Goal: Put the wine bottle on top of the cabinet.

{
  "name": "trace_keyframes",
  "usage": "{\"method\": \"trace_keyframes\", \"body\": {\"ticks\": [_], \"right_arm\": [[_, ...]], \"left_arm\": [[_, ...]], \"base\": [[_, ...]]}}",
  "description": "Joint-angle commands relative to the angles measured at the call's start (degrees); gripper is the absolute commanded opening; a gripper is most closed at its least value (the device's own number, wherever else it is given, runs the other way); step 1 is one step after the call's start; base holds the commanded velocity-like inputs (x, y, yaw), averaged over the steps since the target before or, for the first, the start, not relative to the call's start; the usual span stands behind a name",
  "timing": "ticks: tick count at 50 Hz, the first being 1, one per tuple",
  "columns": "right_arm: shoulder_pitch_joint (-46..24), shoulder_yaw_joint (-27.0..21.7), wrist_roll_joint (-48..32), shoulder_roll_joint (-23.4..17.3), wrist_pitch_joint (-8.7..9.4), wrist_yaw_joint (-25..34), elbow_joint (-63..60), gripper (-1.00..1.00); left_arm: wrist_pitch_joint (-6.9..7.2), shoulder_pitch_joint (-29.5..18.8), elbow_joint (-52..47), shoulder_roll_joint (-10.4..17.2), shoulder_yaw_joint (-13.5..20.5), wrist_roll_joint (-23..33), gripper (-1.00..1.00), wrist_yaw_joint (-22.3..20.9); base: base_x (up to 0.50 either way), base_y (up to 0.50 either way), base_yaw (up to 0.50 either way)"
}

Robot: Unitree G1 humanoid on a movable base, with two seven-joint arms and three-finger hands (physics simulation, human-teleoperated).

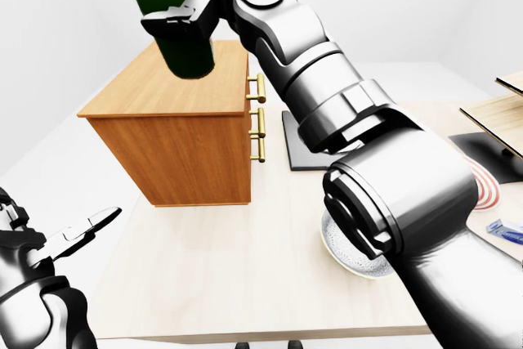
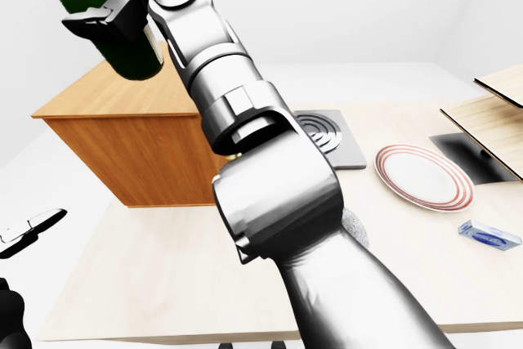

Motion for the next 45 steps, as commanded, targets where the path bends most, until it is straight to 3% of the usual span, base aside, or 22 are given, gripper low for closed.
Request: {"method": "trace_keyframes", "body": {"ticks": [1,45], "right_arm": [[1.2,-1.4,-1.7,-0.1,0.0,-0.8,-0.4,-1.0],[4.8,-2.3,-5.4,-0.8,0.0,-3.4,0.7,-1.0]], "left_arm": [[0.0,0.1,0.0,0.1,0.3,-0.2,1.0,-0.1],[0.0,0.2,0.8,-0.1,0.0,0.2,1.0,0.0]], "base": [[0.0,0.0,0.0],[0.0,0.0,0.0]]}}
